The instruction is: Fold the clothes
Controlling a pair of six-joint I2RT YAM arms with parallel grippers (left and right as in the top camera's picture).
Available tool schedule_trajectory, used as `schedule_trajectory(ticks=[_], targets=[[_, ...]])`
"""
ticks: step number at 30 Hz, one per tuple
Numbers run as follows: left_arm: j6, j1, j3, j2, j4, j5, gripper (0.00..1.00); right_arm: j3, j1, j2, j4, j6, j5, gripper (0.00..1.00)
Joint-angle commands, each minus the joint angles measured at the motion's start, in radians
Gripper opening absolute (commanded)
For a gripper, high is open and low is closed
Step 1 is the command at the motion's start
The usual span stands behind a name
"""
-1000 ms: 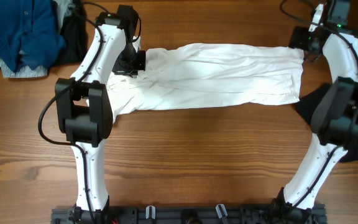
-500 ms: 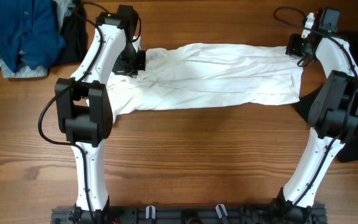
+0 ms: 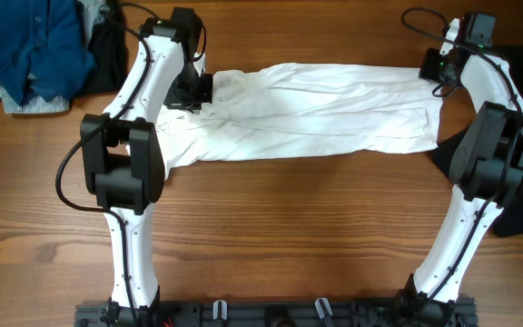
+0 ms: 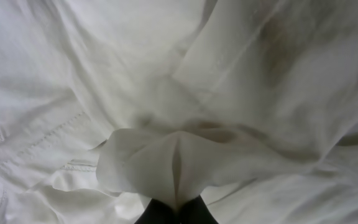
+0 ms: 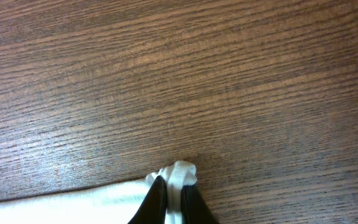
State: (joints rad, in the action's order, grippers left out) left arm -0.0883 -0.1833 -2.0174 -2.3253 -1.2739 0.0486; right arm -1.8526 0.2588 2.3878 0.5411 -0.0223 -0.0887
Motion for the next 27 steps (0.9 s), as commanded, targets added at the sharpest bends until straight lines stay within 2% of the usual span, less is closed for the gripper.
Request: schedule_trajectory(ticks=[1,15,22,27], targets=[[-0.002,0.001,0.006,0.003,0.003,-0.016,0.04,-0.018,-0.001,-0.006,0.013,-0.007,-0.016,0.04],[-0.002,0.01,0.006,0.003,0.006,-0.017,0.04,-0.09,0.016,-0.278,0.34,0.001,-0.016,0.04],[-0.002,0.047,0.006,0.003,-0.009,-0.017,0.04,-0.055,0.067,-0.284,0.537,-0.033,-0.018,0.04],[-0.002,0.073,0.006,0.003,-0.012,-0.017,0.04,0.003,0.089,-0.284,0.568,-0.033,-0.044,0.04]])
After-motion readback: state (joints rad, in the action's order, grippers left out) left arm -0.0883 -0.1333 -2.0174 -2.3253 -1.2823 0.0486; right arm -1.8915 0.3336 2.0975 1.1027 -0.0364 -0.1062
